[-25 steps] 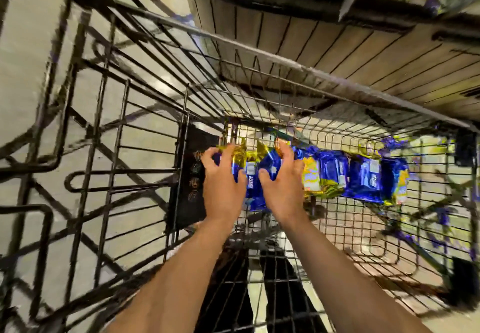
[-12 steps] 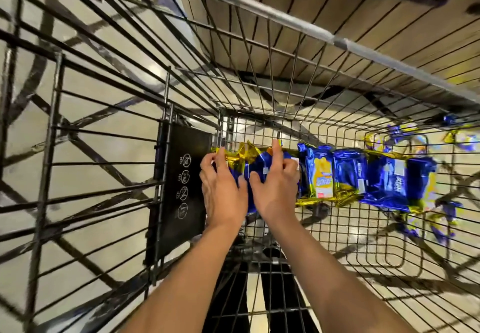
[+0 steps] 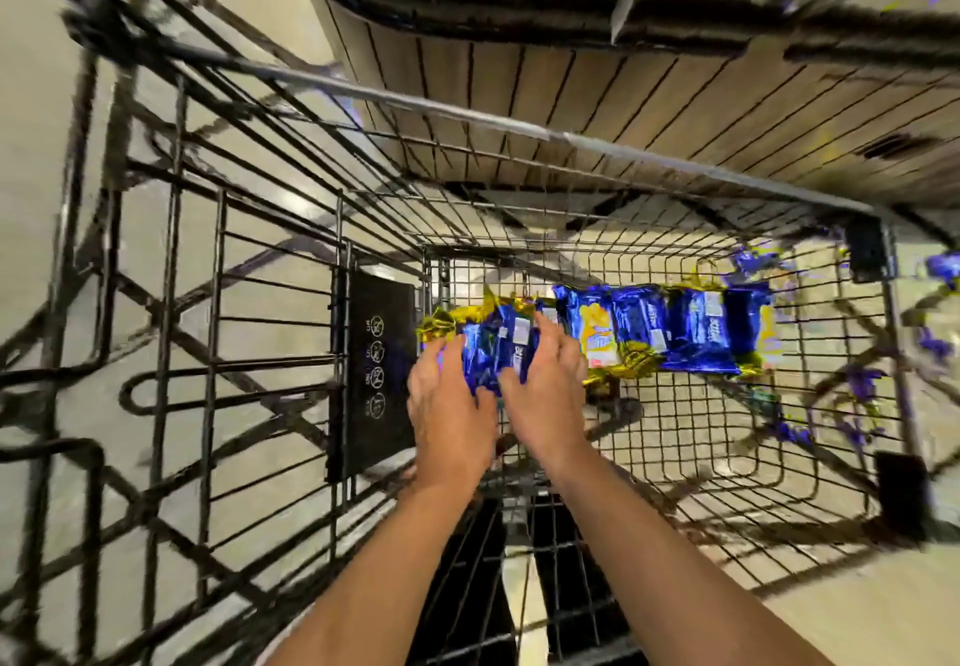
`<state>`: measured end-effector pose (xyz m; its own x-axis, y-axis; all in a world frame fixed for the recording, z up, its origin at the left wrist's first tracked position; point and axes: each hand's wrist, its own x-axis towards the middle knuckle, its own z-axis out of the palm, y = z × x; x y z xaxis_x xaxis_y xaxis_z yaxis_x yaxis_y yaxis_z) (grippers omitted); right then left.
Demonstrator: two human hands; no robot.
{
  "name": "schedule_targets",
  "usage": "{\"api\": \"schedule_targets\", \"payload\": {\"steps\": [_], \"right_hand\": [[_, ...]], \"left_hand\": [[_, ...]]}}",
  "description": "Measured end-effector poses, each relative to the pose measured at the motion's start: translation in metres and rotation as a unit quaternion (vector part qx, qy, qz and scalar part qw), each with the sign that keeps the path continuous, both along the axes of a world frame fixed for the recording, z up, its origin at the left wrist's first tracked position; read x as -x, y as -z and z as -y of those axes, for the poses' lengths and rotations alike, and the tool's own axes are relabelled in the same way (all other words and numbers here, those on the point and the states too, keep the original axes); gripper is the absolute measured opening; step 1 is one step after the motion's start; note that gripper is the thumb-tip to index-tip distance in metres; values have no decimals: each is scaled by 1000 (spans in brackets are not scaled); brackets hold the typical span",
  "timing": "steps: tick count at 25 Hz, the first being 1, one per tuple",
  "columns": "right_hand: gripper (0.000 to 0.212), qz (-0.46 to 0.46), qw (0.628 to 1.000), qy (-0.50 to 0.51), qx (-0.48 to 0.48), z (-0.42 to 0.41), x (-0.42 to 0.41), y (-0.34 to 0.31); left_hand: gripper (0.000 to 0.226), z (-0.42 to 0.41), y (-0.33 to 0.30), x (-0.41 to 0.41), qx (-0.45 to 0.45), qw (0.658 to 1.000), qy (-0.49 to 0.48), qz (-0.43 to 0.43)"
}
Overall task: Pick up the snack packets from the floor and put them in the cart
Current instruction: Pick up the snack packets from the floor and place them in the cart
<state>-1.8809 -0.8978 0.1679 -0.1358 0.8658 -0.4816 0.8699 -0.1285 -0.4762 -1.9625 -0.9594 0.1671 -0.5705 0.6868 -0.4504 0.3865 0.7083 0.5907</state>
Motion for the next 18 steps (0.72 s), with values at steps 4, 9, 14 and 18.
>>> {"api": "schedule_targets", "payload": {"steps": [4,9,14,18], "right_hand": [[53,-12,999,30,-31,-5,-39,-71],[41,-34,990,60,-119,-14,-99,-152],[37,12,974,87,-208,-13,-186,-224],[29,121,961,69,-240,-1,-267,-262]], "left_hand": [[49,-17,-64,-34,-59,994,86,14],[35,-42,-128,-74,-128,968,214,-15],[43,-62,-195,-142,-166,914,364,-75],[45,-72,-239,-208,-170,836,484,-194]]}}
